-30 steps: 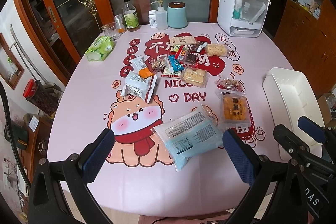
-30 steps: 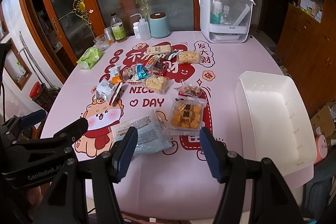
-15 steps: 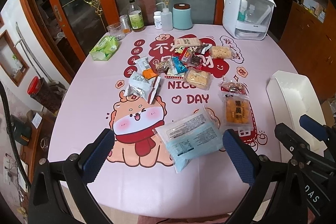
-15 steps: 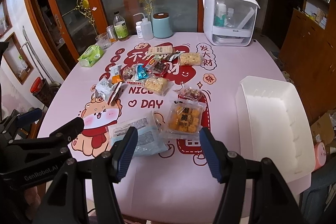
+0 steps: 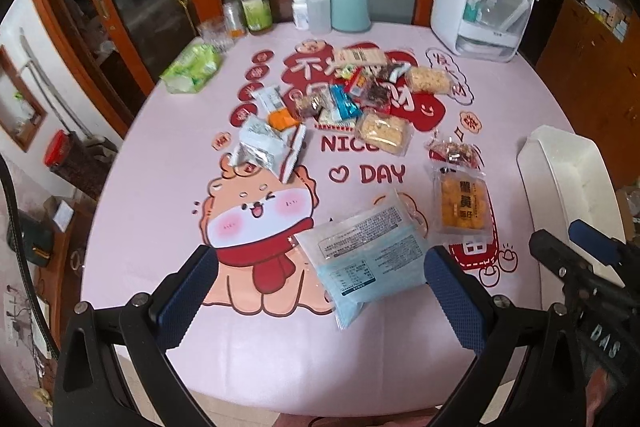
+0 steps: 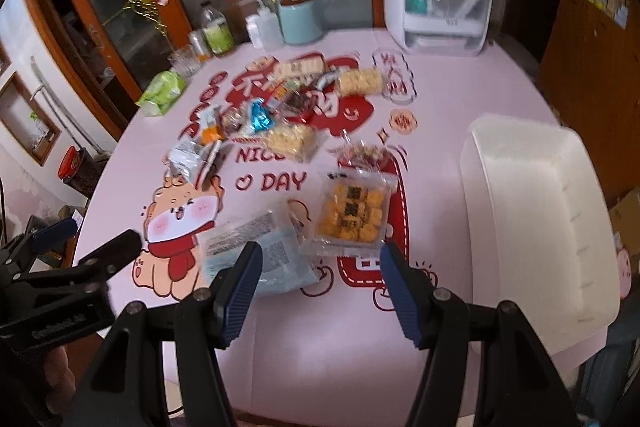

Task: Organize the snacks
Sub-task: 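Grasp the light-blue bag with the left tool while the right tool grasps the yellow cake pack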

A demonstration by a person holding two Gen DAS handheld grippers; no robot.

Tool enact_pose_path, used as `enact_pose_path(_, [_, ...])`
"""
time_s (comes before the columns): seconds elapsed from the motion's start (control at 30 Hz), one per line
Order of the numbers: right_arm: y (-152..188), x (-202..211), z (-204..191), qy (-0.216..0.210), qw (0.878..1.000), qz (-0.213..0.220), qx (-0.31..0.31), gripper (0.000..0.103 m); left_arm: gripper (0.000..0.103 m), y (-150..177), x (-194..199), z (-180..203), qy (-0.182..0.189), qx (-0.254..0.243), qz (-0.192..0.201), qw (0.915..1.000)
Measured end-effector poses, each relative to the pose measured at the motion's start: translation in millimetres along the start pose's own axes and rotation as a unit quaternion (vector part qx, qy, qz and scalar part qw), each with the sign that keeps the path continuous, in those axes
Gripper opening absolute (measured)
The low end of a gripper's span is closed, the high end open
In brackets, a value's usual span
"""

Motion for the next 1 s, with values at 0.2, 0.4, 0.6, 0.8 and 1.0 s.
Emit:
enact_pose_path(0.2, [-6.6, -35.8, 35.2, 0.015, 0.999, -0.02, -0.044, 0.062, 0.102, 2.4, -45.9, 1.1, 0.056, -0.07, -0.026, 0.9956])
enact_pose_path(0.4, [-9.3, -89.3, 52.6, -0.027, 0.994, -0.056, -0.089, 0.074, 0.102, 20.4, -97.5, 21.6, 0.118, -0.167, -0.061, 0.977])
enact_pose_path(0.6, [-12.6, -127.8, 47.1, -0.018, 0.995, -0.05, -0.084, 0.1, 0.102, 44.6, -136.7, 53.1, 0.18, -0.229, -0.121, 0.9492])
enact_pose_path(0.8, [-12.3, -163.6, 40.1, -0.009, 0.995, -0.071, -0.075, 0.103, 0.102, 60.7, -155.5, 81.0, 0.207, -0.299, -0.152, 0.9191])
enact_pose_path(1.0, [-3.9, -185.9, 35.4, 0.009, 0.994, -0.095, -0.061, 0.103, 0.102, 72.6, -171.2, 94.4, 0.207, -0.332, -0.172, 0.904])
Point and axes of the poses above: each gripper's, at about its wrist camera, not at the fingertips, and x roughly against the way its jaws point, z to its right, y to its underside, the point moved 9 cm from there along -x, roughly the way its jaws point, and after that the axes turned 5 degrees about z, right-handed, at the moved point
